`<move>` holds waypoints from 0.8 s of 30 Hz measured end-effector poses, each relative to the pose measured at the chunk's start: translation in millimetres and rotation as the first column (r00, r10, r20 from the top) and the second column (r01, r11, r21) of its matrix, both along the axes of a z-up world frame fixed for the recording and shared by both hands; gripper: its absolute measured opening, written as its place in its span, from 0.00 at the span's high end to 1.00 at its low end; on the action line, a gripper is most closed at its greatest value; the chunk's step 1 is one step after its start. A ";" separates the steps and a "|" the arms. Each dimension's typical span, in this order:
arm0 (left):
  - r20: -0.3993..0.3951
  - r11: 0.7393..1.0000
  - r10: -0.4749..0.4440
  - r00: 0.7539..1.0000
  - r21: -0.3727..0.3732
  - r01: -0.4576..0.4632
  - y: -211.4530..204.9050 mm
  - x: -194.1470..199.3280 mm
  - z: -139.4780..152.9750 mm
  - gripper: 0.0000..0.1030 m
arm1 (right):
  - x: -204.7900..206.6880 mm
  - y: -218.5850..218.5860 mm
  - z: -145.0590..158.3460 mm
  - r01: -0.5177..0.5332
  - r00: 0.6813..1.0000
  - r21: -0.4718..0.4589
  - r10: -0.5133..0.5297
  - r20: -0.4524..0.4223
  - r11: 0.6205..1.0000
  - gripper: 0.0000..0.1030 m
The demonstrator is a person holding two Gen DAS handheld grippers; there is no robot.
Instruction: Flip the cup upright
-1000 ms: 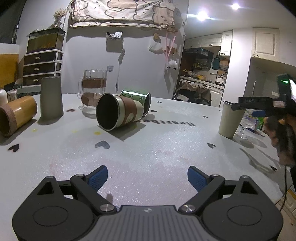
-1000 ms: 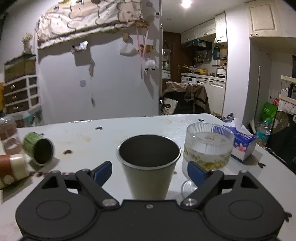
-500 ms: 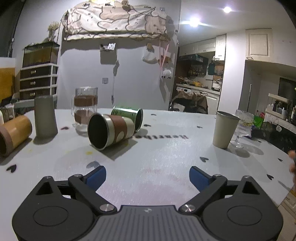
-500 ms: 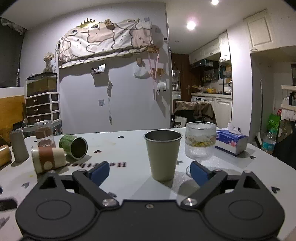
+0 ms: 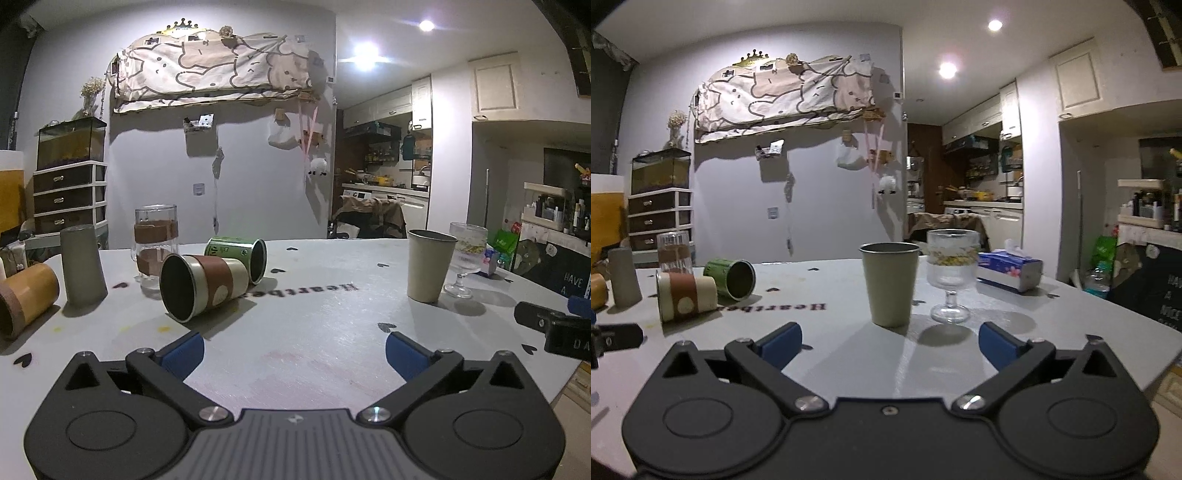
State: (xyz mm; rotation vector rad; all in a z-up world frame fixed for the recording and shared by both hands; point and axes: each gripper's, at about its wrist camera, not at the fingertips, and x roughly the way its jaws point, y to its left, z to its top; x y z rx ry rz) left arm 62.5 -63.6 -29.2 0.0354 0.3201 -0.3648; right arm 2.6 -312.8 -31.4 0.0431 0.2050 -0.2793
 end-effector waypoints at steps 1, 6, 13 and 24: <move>0.001 1.000 0.001 1.000 0.003 -0.001 -1.0 -1.0 -1.0 0.00 | -3.2 0.6 -1.7 0.011 1.000 -0.003 -0.011 0.002 1.000 0.00; 0.003 1.000 0.011 1.000 0.014 -0.012 -5.0 -6.9 -5.9 0.00 | -15.0 3.0 -8.0 0.056 0.998 -0.005 -0.056 -0.002 0.998 0.00; 0.012 1.000 0.026 1.000 0.017 -0.026 -8.6 -13.6 -13.0 0.00 | -27.3 11.6 -15.1 0.037 0.999 -0.031 -0.037 0.006 0.999 0.00; 0.016 0.999 0.032 0.999 0.031 -0.032 -11.3 -17.8 -18.4 0.00 | -32.4 18.8 -17.5 0.020 1.000 -0.042 -0.020 0.000 0.999 0.00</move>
